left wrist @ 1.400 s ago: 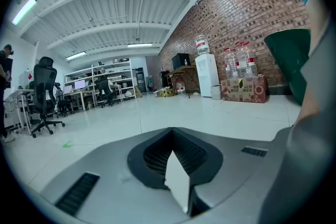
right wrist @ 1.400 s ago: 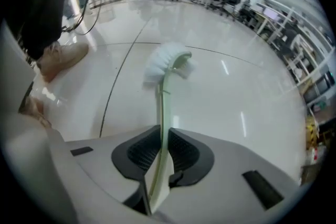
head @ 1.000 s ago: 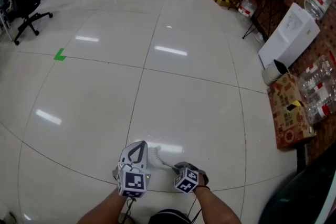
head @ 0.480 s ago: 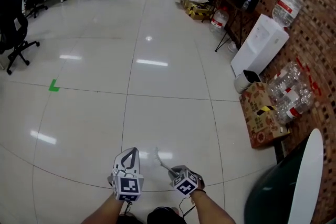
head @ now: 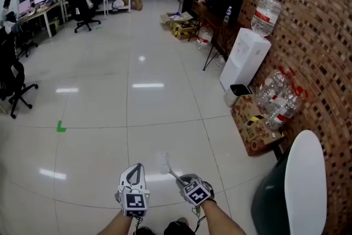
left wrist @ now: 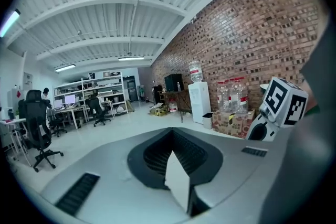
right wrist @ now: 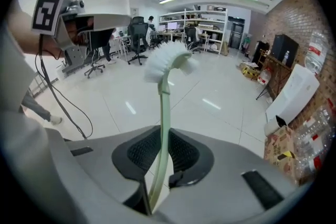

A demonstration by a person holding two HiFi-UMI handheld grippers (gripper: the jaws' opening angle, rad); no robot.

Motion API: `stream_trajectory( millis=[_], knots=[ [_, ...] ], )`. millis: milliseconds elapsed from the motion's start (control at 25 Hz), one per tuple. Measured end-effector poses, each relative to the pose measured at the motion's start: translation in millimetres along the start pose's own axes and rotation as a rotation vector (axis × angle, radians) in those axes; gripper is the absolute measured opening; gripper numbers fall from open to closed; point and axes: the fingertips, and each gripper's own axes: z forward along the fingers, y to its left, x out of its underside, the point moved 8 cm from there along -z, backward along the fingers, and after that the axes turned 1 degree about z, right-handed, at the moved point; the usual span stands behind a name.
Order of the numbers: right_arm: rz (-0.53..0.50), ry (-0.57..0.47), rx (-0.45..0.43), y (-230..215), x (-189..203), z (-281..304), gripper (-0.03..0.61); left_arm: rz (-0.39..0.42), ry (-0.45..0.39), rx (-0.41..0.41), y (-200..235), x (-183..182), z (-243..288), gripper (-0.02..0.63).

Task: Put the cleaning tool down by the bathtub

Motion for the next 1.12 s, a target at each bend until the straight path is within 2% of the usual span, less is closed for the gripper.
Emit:
stream_trajectory(
  millis=[200, 360, 480, 720, 960, 1120],
  knots=[
    [0.091, -0.077, 0.016, 4, -26, -100, 0.061, 0.001, -0.017, 0.051, -27, -71, -34, 0.005],
    [0.16, -0.137, 0.059, 13, -34, -166, 0.061, 0.009, -0.049, 0.109, -43, -114, -59, 0.005],
    [0.193, -0.159, 0.107, 27, -25, -208, 0.061, 0.021, -0.07, 0.162, -57, -131, -81, 0.004],
    [0.25, -0.19, 0.224, 51, 2, -280, 0.061, -0.014, -0.136, 0.258, -89, -157, -111, 0.004],
    [0.307, -0.241, 0.294, 64, 9, -354, 0.061, 0.031, -0.161, 0.37, -136, -190, -125, 0.004],
    [0.31, -0.253, 0.325, 66, 27, -398, 0.061, 0.054, -0.196, 0.41, -174, -213, -140, 0.005]
  ],
)
